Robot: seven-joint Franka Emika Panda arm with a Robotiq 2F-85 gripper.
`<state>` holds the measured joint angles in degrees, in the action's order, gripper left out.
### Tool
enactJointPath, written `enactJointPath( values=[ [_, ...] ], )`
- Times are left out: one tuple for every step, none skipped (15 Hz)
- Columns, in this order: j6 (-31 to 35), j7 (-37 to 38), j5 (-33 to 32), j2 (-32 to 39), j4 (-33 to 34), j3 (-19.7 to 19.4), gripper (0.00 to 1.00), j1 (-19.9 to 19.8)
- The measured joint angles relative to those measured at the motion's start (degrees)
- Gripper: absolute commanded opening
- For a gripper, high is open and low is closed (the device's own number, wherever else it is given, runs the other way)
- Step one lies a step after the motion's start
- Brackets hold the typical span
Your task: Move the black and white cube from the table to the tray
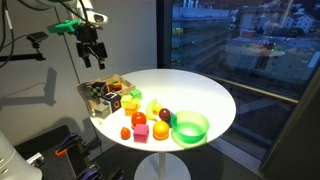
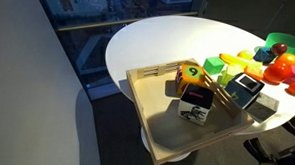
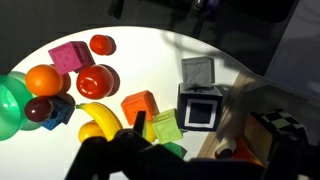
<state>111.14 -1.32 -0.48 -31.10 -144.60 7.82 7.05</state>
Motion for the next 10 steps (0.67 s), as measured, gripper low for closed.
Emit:
enactJointPath(
  values=[
    [0.0,0.0,0.0,0.03,0.0,0.0,1.0,0.0],
    [0.0,0.0,0.0,0.1,0.0,0.0,1.0,0.0],
    [0.04,0.0,0.0,0.27,0.0,0.0,1.0,0.01],
    [0.28,0.0,0.0,0.56,0.0,0.0,1.0,0.01],
    [0.73,0.0,0.0,0.95,0.0,0.0,1.0,0.02],
    [1.4,0.0,0.0,1.46,0.01,0.0,1.0,0.05],
    [2.2,0.0,0.0,2.11,0.02,0.0,1.0,0.13],
    [2.91,-0.02,0.0,2.85,0.05,0.0,1.0,0.3],
    [3.82,-0.08,0.02,3.73,0.06,-0.01,1.0,0.52],
    [4.73,-0.25,0.07,4.63,0.07,-0.03,1.0,0.73]
  ],
)
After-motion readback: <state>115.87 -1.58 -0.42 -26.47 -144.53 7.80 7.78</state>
